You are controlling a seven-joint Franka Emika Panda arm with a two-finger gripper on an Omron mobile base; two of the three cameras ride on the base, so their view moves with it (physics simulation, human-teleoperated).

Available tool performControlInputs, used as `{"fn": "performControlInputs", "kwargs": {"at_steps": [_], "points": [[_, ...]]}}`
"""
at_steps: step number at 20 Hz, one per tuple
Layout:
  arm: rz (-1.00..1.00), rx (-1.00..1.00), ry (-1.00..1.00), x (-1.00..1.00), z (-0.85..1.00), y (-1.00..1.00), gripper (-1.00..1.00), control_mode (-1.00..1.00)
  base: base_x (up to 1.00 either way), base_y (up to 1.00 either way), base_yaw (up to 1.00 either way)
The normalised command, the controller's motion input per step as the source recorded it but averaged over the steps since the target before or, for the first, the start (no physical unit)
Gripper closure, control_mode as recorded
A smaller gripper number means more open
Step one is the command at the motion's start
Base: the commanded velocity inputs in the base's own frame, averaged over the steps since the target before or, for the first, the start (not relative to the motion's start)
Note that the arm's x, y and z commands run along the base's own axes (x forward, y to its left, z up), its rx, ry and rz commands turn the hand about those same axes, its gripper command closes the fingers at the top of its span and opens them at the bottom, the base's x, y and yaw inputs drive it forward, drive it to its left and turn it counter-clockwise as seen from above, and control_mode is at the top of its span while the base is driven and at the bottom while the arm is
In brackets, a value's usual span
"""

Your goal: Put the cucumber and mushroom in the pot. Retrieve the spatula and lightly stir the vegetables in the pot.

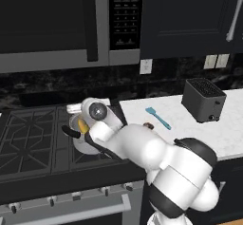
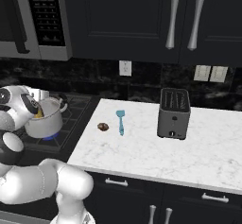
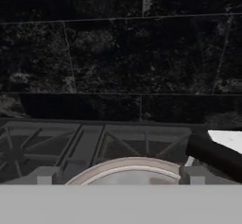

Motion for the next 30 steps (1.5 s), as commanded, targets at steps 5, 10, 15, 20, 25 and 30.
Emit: {"fn": "performControlInputs", "kwargs": {"at_steps": [5, 10, 15, 20, 25, 30], "points": [[0.00, 0.00, 0.09, -0.79, 0.60, -0.40, -1.00, -1.00, 0.00, 0.00, 0.00], [0.00, 0.00, 0.13, -1.00, 0.14, -0.48, -1.00, -1.00, 0.00, 0.00, 0.00], [0.00, 0.00, 0.16, -0.94, 0.22, -0.82, -1.00, -1.00, 0.00, 0.00, 0.00], [0.00, 0.01, 0.25, -0.35, 0.27, -1.00, -1.00, -1.00, 0.00, 0.00, 0.00], [0.00, 0.00, 0.32, 0.27, 0.03, -0.85, -1.00, -1.00, 0.00, 0.00, 0.00], [0.00, 0.00, 0.40, 0.73, -0.16, -0.36, -1.00, -1.00, 0.00, 0.00, 0.00]]}}
